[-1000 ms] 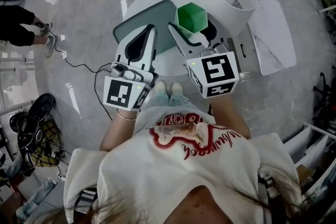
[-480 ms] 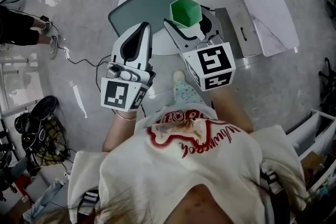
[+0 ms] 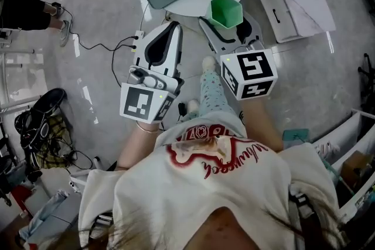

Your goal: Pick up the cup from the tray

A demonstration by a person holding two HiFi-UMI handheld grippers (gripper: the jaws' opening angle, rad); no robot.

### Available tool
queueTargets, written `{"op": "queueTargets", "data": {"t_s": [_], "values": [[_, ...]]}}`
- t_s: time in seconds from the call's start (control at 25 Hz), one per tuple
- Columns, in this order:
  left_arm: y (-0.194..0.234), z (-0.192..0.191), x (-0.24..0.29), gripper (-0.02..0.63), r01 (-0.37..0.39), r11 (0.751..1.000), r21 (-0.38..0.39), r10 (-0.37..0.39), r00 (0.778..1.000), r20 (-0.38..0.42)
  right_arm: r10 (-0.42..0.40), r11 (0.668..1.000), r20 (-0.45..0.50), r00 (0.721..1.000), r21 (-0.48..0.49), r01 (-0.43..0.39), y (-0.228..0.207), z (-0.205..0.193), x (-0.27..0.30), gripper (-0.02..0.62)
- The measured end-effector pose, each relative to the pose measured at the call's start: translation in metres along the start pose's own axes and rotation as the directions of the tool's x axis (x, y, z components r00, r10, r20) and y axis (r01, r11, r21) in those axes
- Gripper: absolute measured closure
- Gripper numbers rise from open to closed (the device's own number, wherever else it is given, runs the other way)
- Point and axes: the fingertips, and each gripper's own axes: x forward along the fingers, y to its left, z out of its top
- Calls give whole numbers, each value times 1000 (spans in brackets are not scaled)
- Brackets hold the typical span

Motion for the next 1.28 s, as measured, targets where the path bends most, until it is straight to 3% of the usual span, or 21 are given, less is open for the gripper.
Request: {"op": "queueTargets", "data": {"t_s": [0.32, 0.64, 0.84, 1.28], "values": [[-19, 5, -51, 592, -15, 1000, 14, 15, 1000, 2, 43, 998, 26, 999, -49, -42, 46, 14, -39, 281], [-23, 17, -58, 592, -48, 999, 1, 48, 998, 31, 50, 997, 47, 998, -63, -47, 50, 27, -54, 281], [-49, 23, -55, 592, -24, 1000, -8, 24, 999, 41, 40, 997, 70, 997, -71, -35, 44, 31, -69, 281], [-49, 27, -58, 592, -51, 998, 27, 50, 998, 48, 44, 995, 57, 997, -93, -38, 43, 25, -78, 281]]}}
